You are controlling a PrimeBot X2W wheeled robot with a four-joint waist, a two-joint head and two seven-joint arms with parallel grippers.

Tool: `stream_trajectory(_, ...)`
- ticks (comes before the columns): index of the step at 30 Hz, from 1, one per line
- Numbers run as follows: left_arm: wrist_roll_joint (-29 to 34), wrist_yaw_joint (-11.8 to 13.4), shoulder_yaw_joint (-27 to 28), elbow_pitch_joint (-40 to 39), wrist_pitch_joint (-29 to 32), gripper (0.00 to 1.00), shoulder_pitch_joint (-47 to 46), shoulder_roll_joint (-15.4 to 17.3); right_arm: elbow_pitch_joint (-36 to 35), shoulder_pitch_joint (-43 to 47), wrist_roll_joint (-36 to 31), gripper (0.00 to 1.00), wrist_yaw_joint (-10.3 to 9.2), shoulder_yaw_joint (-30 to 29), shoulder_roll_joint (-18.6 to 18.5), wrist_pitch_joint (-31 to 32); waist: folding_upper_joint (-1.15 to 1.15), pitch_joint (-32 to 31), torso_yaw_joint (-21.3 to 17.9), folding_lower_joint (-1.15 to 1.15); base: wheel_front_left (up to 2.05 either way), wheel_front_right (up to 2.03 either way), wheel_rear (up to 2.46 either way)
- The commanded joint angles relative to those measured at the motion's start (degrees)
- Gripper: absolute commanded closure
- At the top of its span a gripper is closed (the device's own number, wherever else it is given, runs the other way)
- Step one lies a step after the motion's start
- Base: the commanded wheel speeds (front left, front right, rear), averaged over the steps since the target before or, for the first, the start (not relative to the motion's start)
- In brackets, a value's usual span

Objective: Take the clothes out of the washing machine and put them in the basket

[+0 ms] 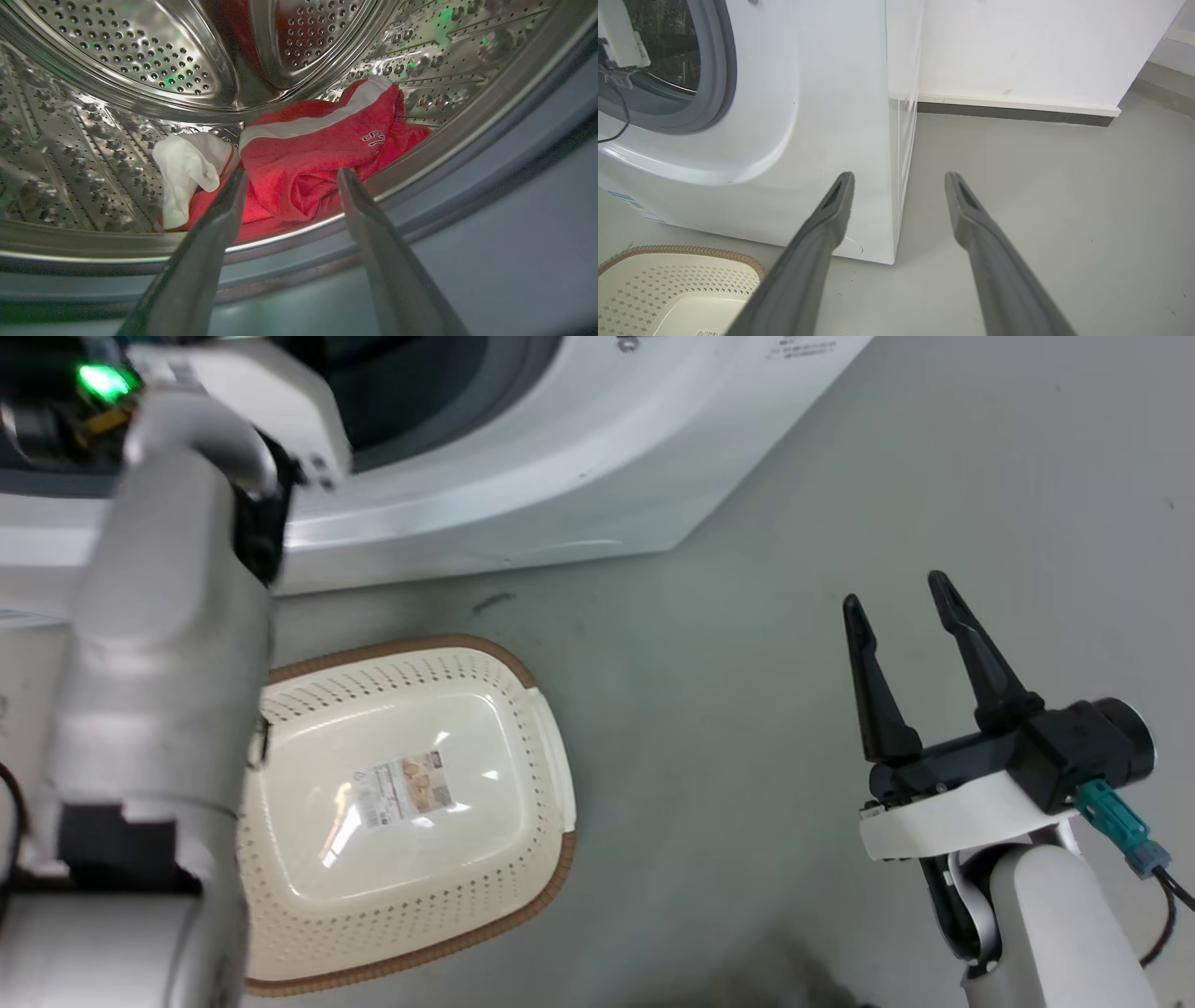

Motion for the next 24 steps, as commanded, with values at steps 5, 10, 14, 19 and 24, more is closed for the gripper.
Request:
stream_trajectory(5, 0.03, -0.66, -0.45, 4.76, 5.36, 0.0, -7.68, 2.26, 0.98, -2.36, 2.16, 0.0, -0.04, 1.53, 0.04, -0.53, 0.0, 3.42, -3.03, -0.01, 0.0, 0.0, 0.0)
stream_trajectory(10, 0.14, -0.87, -0.92, 9.38, 11.93, 0.0, -13.82, 4.09, 1.38, -3.81, 4.35, 0.0, -0.04, 3.7, 0.04, -0.58, 0.0, 4.8, -5.33, -0.01, 0.0, 0.0, 0.0)
stream_trajectory(14, -0.08, -0.93, -1.24, 13.12, 18.14, 0.0, -17.08, 5.79, 1.63, -4.19, 5.54, 0.0, -0.04, 5.41, 0.04, -0.59, 0.0, 4.69, -7.26, -0.01, 0.0, 0.0, 0.0)
stream_trajectory(19, -0.55, -1.02, -1.29, 16.51, 24.78, 0.0, -20.07, 7.52, 1.95, -4.12, 6.77, 0.0, -0.04, 7.16, 0.03, -0.58, 0.0, 4.41, -9.4, -0.01, 0.0, 0.0, 0.0)
stream_trajectory(24, -1.03, -0.57, -1.47, 18.95, 31.65, 0.0, -22.38, 8.5, 2.0, -4.19, 7.78, 0.0, -0.04, 8.09, 0.04, -0.59, 0.0, 4.53, -10.79, -0.01, 0.0, 0.0, 0.0)
